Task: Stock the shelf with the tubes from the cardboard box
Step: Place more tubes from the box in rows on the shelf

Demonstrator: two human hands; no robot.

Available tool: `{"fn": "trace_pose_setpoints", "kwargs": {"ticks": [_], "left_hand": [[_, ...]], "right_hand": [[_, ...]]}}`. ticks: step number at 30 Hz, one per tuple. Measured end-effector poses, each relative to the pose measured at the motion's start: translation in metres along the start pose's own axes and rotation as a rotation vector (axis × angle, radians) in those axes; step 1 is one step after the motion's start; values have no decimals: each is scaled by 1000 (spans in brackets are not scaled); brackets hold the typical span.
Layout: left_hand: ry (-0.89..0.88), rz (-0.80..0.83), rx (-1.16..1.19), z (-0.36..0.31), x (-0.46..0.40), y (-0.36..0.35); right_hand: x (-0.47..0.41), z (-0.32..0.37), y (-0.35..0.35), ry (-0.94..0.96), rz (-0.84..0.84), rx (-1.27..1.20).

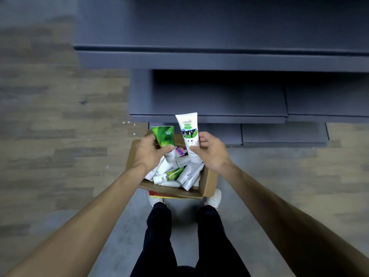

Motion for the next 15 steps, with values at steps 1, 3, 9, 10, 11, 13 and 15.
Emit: {"fn": "trace_pose_setpoints", "kwargs": {"ticks": [1,3,9,10,11,13,15], "left_hand": [[-16,-1,0,-7,5,6],[-45,-7,-10,-22,13,17],[-204,-98,-40,-76,50,40],[-222,-108,-41,-83,54,45],[-235,-115,-46,-87,55,49],[-278,-128,-57,-97,60,56],[-321,-124,-53,-110,67,62]], "right_hand": [[5,11,5,23,-8,12],[14,31,15,59,-24,18],[32,82,38,146,-20,40],[34,90,42,164,-24,39],[34,96,45,171,-29,34],[38,109,50,191,-31,34],[45,123,53,215,-27,48]]}}
Point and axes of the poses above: each hand's wrist, its own x-axis away from the middle knuckle, its own y-axis out of the back of the hand, z = x × y, the point moved 2 cm from there along -x, towards the middle knuckle, and after that the axes turned 4 degrees about -x, right-handed, at the moved point
